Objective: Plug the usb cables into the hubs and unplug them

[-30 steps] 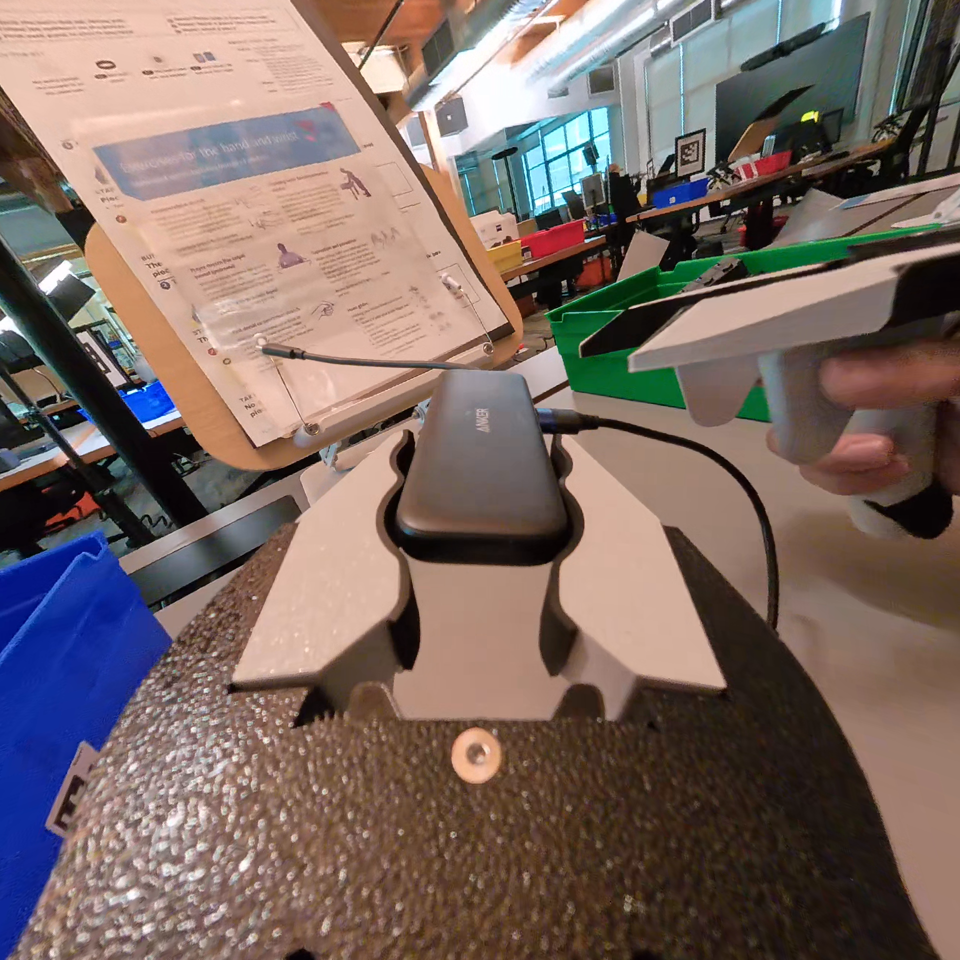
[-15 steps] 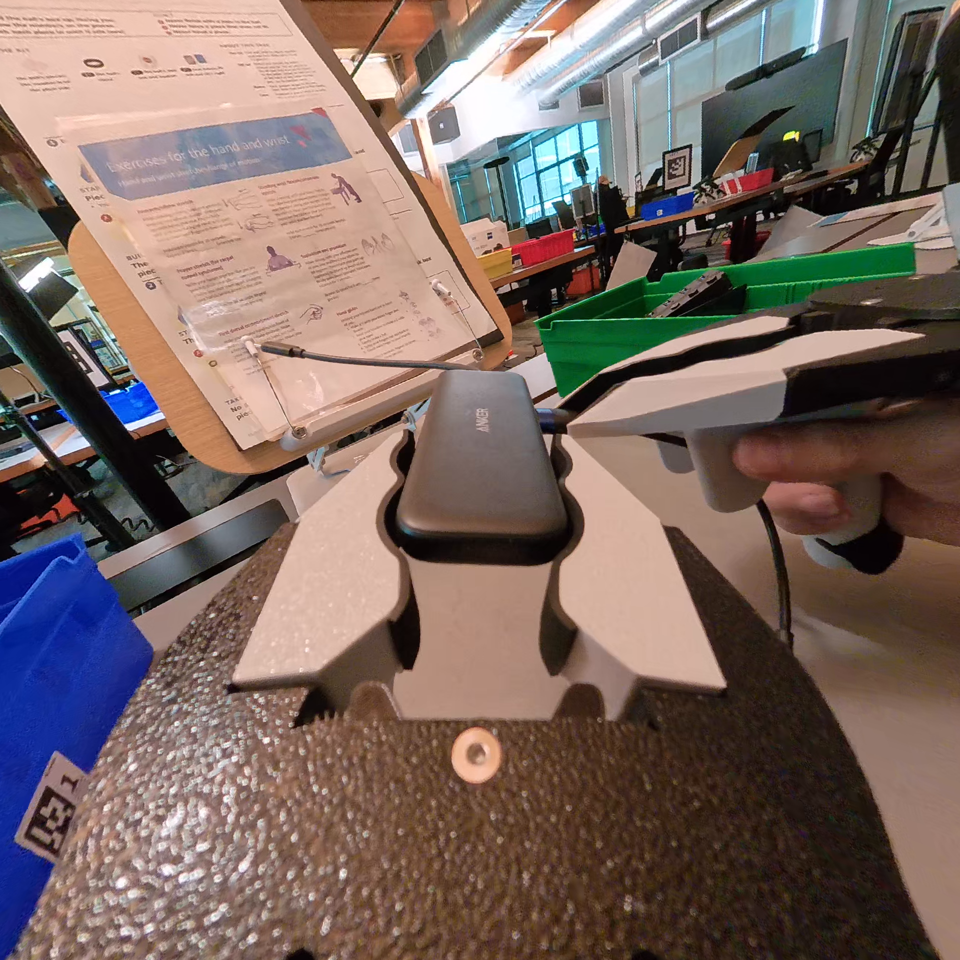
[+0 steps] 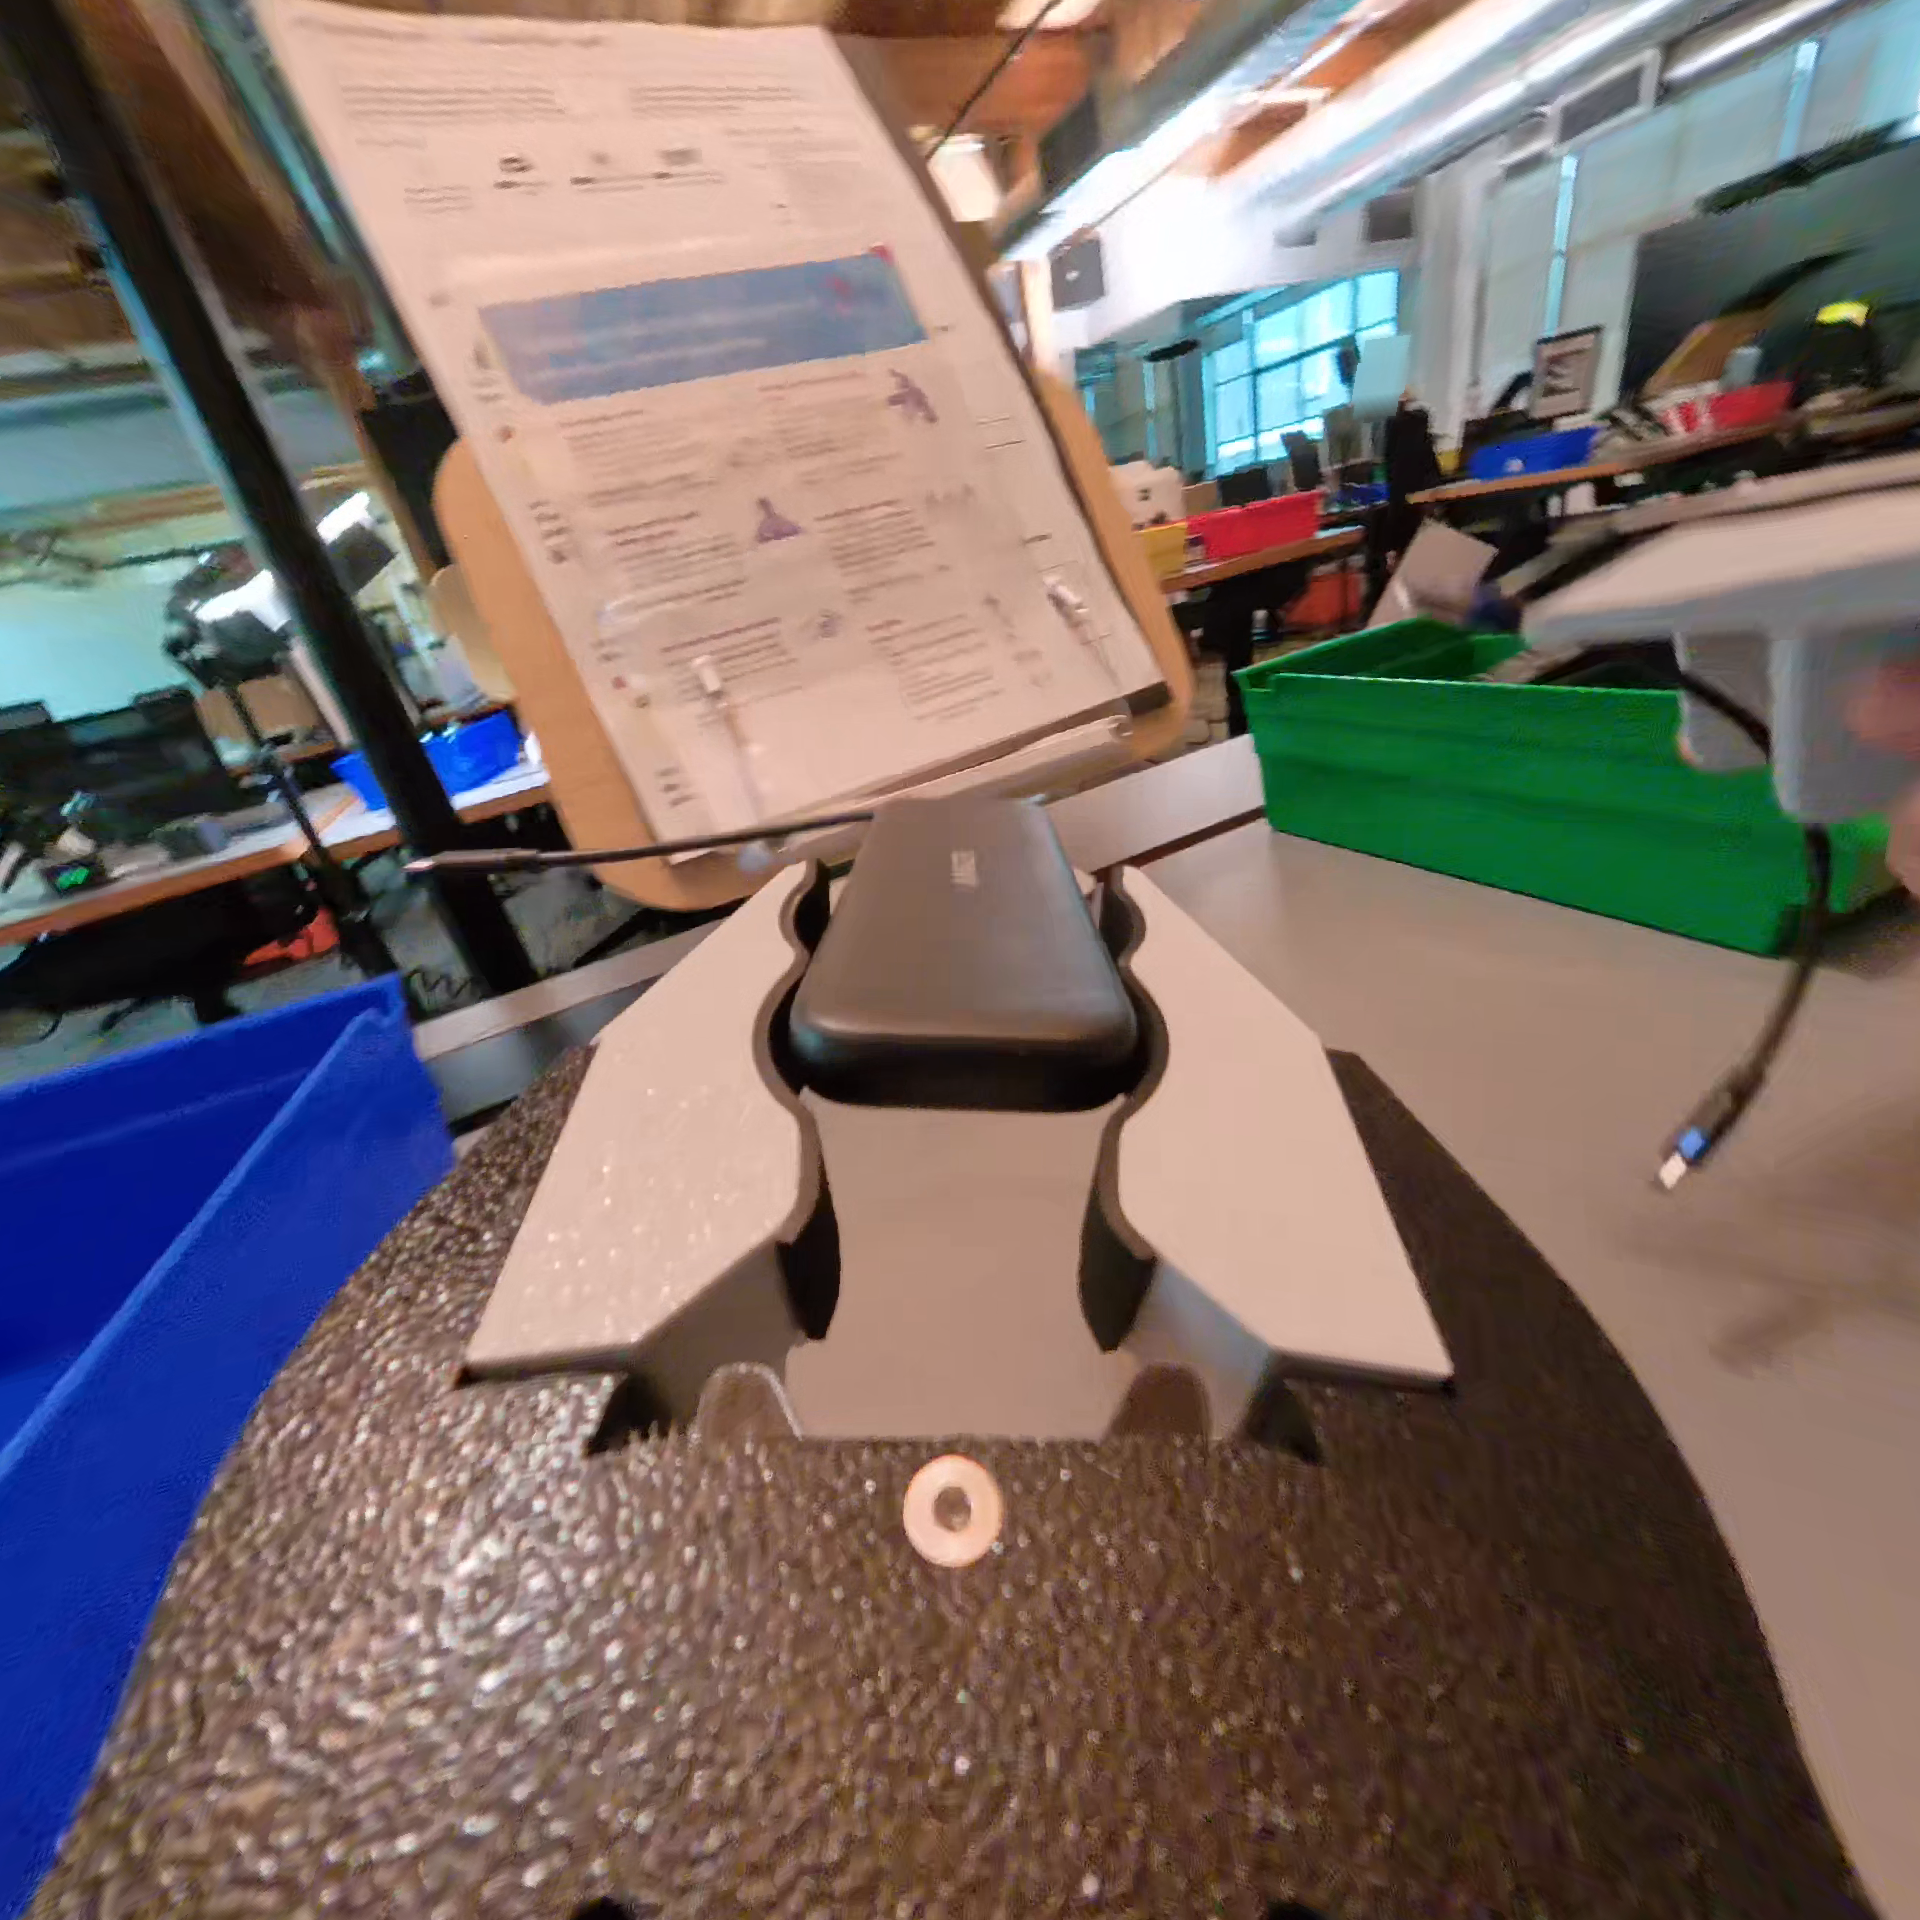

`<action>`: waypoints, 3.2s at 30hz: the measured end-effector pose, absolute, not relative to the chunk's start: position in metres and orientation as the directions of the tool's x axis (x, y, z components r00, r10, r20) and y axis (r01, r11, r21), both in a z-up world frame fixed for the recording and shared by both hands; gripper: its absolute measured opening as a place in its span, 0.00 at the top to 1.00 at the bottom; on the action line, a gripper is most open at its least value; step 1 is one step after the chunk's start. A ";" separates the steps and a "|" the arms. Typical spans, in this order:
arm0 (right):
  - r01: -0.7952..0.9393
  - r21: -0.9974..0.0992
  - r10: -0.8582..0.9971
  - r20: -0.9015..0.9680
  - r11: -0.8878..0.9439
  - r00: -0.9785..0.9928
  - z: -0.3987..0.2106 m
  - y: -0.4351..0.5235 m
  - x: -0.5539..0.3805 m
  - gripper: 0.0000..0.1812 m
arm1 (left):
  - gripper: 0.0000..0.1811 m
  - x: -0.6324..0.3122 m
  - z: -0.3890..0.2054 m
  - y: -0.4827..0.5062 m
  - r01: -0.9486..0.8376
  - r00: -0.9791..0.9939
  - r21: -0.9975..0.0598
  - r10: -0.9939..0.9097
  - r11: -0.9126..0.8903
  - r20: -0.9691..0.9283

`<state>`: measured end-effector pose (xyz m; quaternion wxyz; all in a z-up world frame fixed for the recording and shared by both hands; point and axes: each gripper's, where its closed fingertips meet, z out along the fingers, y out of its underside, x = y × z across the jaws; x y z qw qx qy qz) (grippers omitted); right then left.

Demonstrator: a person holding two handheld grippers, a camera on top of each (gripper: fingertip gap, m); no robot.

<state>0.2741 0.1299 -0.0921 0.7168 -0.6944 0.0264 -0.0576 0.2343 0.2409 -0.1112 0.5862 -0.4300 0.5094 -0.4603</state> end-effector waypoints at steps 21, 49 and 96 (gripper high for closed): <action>0.468 -0.372 0.137 0.648 -0.802 0.749 -0.160 -0.031 0.470 0.92 | 0.71 0.240 -0.119 0.215 0.100 -0.078 -0.970 -0.970 0.223 -0.231; -0.840 -0.426 0.499 -0.837 -0.336 0.224 -0.105 0.125 0.183 0.78 | 0.71 0.181 -0.088 0.121 0.312 -0.758 -0.938 -0.634 -0.150 -0.151; -0.754 -0.615 -0.736 -0.396 -0.232 0.549 -0.178 -0.032 0.552 0.94 | 0.57 0.206 -0.104 0.138 0.094 -0.722 -0.954 -0.679 -0.285 0.132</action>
